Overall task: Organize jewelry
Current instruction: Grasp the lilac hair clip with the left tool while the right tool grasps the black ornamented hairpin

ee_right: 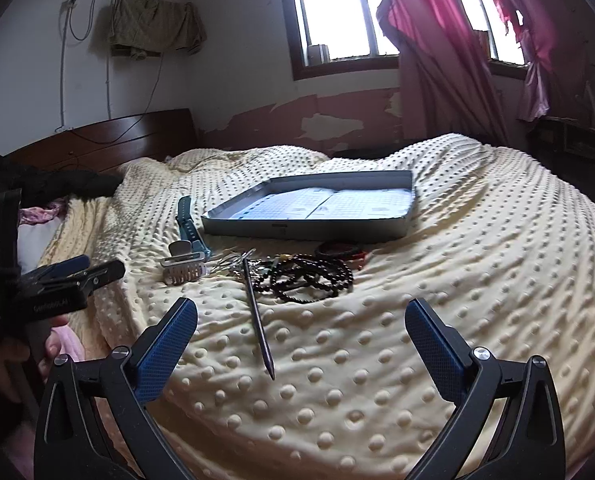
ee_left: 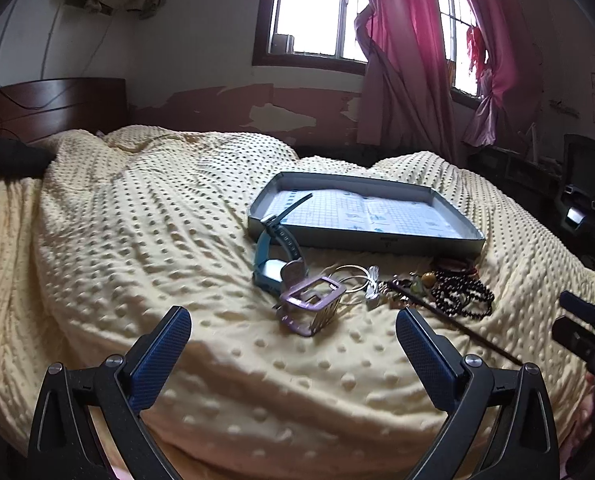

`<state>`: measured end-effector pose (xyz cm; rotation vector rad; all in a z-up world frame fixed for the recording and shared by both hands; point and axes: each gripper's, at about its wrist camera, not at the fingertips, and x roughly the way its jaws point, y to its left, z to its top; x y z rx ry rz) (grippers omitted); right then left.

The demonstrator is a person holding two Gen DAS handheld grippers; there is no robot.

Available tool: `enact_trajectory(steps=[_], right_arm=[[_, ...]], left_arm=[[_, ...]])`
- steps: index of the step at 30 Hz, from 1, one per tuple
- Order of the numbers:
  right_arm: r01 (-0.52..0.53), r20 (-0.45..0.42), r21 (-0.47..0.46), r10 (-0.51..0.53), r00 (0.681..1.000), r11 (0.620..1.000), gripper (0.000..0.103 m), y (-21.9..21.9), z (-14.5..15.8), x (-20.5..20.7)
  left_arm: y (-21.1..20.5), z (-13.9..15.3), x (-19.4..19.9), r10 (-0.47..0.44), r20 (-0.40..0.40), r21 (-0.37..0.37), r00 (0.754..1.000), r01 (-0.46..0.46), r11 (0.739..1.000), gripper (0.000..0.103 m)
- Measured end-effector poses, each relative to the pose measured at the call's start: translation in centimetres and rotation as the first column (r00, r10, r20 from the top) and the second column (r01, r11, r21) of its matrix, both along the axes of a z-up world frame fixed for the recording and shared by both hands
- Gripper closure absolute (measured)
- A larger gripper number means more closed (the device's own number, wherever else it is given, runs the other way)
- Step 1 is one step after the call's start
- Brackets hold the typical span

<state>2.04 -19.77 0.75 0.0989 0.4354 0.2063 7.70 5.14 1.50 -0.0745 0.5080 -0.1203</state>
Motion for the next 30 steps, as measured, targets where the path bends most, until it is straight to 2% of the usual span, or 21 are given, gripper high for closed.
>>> enact_trajectory(steps=[6,11,14,19,21,26,30], right_arm=[[-0.079,-0.035,0.021,0.08,0.996,0.997,0.011,1.1,-0.1,2.7],[-0.125,-0.066,0.021,0.126,0.99,0.992,0.017,1.9,-0.3,4.5],[-0.148,-0.089,0.028,0.15,0.985,0.989,0.034,2.2,-0.3,5.8],[-0.181,-0.14,0.044,0.185,0.973,0.982,0.053,2.9,-0.3,7.7],[-0.208,-0.157,0.043,0.212,0.965,0.977,0.064,3.6,-0.4,8.1],[-0.276,-0.199,0.043,0.279,0.94,0.96,0.075,5.5,-1.1,9.0],[-0.307,-0.24,-0.002,0.298,0.924,0.952,0.084,6.7,-1.5,10.5]], left_arm=[[0.0,-0.5,4.0,-0.08,-0.08,-0.06,0.994,0.075,0.995,0.019],[-0.6,-1.6,6.2,-0.137,-0.111,-0.058,0.984,0.131,0.99,0.025],[-0.9,-2.2,6.8,-0.142,-0.126,-0.052,0.982,0.136,0.989,0.026],[-1.3,-2.8,7.5,-0.138,-0.141,-0.032,0.98,0.135,0.99,0.03],[-1.3,-3.0,7.8,-0.136,-0.149,-0.021,0.979,0.135,0.991,0.036],[-0.9,-3.1,8.1,-0.133,-0.16,-0.04,0.978,0.129,0.991,0.04],[-0.6,-3.3,8.3,-0.141,-0.17,-0.052,0.975,0.134,0.99,0.047]])
